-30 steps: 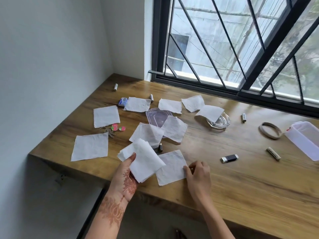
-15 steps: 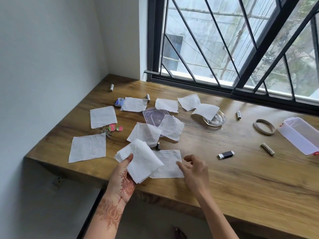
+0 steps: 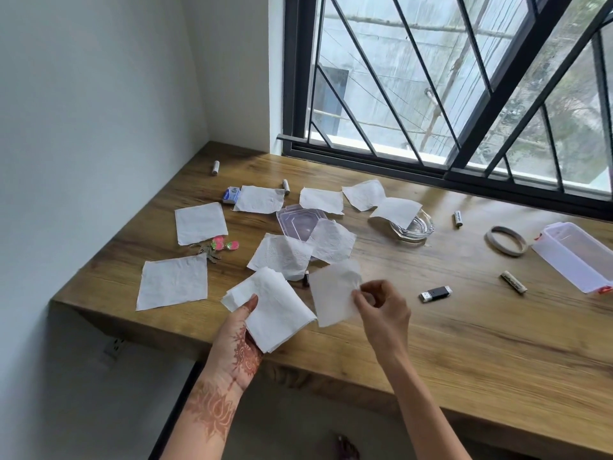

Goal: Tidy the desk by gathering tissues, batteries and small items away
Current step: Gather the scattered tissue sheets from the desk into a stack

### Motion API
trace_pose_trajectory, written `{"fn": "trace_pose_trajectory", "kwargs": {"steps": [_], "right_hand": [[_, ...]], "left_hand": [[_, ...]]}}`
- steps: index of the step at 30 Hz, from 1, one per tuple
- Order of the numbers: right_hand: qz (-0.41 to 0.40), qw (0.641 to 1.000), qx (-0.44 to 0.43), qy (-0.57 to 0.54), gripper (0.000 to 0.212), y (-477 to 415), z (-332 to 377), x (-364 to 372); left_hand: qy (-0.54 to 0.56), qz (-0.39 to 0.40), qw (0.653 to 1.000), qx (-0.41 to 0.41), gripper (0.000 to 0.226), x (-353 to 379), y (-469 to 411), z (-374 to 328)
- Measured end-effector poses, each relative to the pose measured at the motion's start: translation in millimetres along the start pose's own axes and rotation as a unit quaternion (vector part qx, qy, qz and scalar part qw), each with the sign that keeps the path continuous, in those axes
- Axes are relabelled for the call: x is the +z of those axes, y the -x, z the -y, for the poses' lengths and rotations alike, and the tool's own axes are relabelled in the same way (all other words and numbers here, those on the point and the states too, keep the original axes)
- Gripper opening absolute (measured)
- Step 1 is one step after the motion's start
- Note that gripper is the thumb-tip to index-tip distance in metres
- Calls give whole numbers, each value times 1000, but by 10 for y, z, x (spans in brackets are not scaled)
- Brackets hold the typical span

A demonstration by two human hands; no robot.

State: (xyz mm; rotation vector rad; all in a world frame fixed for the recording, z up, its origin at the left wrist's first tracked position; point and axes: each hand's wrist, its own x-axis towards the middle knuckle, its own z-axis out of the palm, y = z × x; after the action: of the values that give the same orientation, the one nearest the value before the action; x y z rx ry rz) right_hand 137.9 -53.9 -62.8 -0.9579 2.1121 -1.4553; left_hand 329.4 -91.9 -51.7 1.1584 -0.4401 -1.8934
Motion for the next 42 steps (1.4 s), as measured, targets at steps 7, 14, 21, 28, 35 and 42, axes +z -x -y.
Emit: {"fn": "trace_pose_trajectory", "kwargs": {"steps": [7, 14, 21, 28, 35, 42], "right_hand": [[-7, 969, -240, 66, 30, 151, 544, 173], [132, 838, -463, 257, 61, 586, 463, 570], [184, 857, -426, 226, 32, 605, 509, 706], [155, 950, -250, 105, 20, 110, 481, 688], [89, 929, -262, 246, 27, -750, -166, 504], [80, 883, -317, 337, 26, -996, -423, 510]], "left_hand": [[0, 27, 1000, -2, 12, 9, -33, 25], [89, 116, 989, -6, 44, 73, -20, -17], [65, 109, 992, 8, 42, 39, -36, -148], [91, 98, 991, 32, 80, -27, -262, -223], [84, 54, 994, 35, 28, 156, -408, -323], [94, -3, 995, 23, 15, 131, -548, -243]]}}
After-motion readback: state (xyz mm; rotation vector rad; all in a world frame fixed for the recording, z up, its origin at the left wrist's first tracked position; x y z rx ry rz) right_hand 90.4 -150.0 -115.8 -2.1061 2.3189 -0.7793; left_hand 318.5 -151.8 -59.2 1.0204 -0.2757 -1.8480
